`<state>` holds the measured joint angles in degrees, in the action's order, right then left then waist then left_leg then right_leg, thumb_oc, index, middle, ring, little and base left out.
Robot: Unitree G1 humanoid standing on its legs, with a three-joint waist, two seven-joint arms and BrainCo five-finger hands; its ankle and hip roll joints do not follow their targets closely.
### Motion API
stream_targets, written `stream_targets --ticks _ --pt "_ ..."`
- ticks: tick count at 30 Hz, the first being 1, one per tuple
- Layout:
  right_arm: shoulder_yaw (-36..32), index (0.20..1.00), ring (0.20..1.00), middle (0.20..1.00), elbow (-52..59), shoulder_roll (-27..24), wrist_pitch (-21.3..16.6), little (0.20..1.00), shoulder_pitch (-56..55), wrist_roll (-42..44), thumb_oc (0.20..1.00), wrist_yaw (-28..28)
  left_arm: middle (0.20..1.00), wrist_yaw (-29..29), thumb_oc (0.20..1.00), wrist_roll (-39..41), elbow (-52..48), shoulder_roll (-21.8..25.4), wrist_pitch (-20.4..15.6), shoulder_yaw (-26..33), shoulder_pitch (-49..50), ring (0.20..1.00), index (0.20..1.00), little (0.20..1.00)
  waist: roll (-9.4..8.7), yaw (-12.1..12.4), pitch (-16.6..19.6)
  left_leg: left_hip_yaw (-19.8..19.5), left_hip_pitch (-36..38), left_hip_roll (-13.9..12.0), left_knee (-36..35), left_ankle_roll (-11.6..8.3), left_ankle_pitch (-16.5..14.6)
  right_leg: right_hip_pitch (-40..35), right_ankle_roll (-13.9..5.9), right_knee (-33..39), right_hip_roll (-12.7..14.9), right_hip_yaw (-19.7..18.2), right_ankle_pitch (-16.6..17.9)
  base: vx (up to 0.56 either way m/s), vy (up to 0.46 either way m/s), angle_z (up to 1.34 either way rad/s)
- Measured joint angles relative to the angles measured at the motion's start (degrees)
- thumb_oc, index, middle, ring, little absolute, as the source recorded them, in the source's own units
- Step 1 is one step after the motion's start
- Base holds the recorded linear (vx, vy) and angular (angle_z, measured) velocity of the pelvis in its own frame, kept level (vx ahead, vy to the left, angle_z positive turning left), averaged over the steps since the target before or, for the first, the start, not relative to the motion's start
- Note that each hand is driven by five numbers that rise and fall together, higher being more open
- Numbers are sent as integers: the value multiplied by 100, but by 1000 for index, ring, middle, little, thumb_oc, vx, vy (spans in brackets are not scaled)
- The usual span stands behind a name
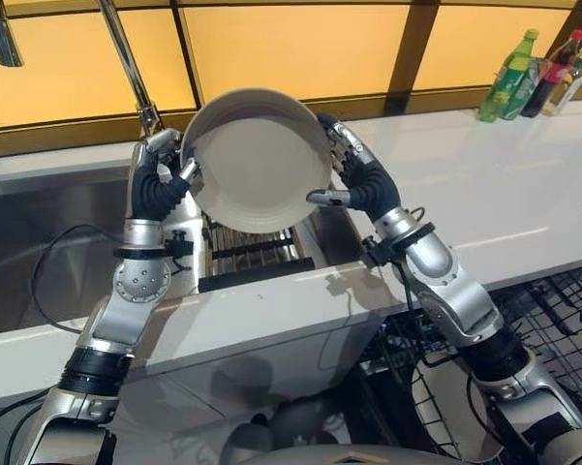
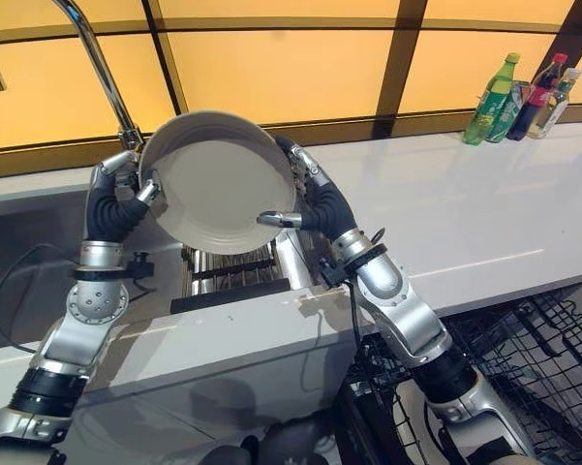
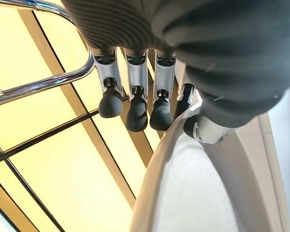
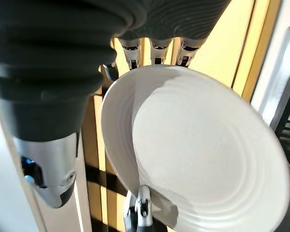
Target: Pick up plates and place into dishwasher.
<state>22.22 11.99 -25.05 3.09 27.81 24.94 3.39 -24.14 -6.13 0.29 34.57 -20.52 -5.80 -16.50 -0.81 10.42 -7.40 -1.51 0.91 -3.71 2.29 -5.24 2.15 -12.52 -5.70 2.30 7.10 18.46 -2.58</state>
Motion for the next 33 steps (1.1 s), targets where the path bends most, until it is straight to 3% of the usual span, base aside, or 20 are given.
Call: stream_targets --ticks 13,20,21,22,23,33 --pt "240 1000 1000 1000 -425 361 257 1000 147 1128 1000 -65 200 -63 200 8 -154 -37 -134 -210 -244 200 200 200 -12 30 -4 -80 -63 -6 82 -9 -7 -12 10 -4 -23 77 -5 10 -27 3" --pt "354 1000 1000 1000 -651 408 520 1000 167 1633 1000 -166 200 -121 200 9 -154 -54 -245 -264 -376 200 200 200 -30 209 -13 -135 -95 -21 125 -29 -22 -26 33 -6 -53 100 -21 35 -24 3" --pt "353 780 780 780 -651 420 522 780 168 1693 780 -198 200 -121 200 9 -154 -54 -245 -265 -376 200 200 200 -33 214 -14 -150 -109 -20 137 -31 -23 -27 35 -5 -58 101 -23 37 -24 7" --pt "353 335 335 335 -651 412 524 335 168 1751 335 -230 200 -121 200 10 -154 -55 -245 -269 -376 200 200 200 -35 218 -15 -166 -128 -20 156 -34 -25 -23 38 -6 -64 102 -25 26 -19 7" --pt "352 200 200 200 -651 403 533 200 169 1787 200 -251 200 -121 200 10 -153 -55 -245 -273 -376 200 200 200 -35 241 -16 -180 -145 -21 175 -36 -27 -20 39 -6 -69 108 -26 25 -17 5" --pt "327 200 200 200 -652 391 577 200 170 2020 200 -551 200 -55 200 17 -155 -49 -340 -220 -375 200 200 200 -77 328 -48 -219 -172 -39 252 -52 -40 -19 56 -81 -87 135 -45 6 -5 1"
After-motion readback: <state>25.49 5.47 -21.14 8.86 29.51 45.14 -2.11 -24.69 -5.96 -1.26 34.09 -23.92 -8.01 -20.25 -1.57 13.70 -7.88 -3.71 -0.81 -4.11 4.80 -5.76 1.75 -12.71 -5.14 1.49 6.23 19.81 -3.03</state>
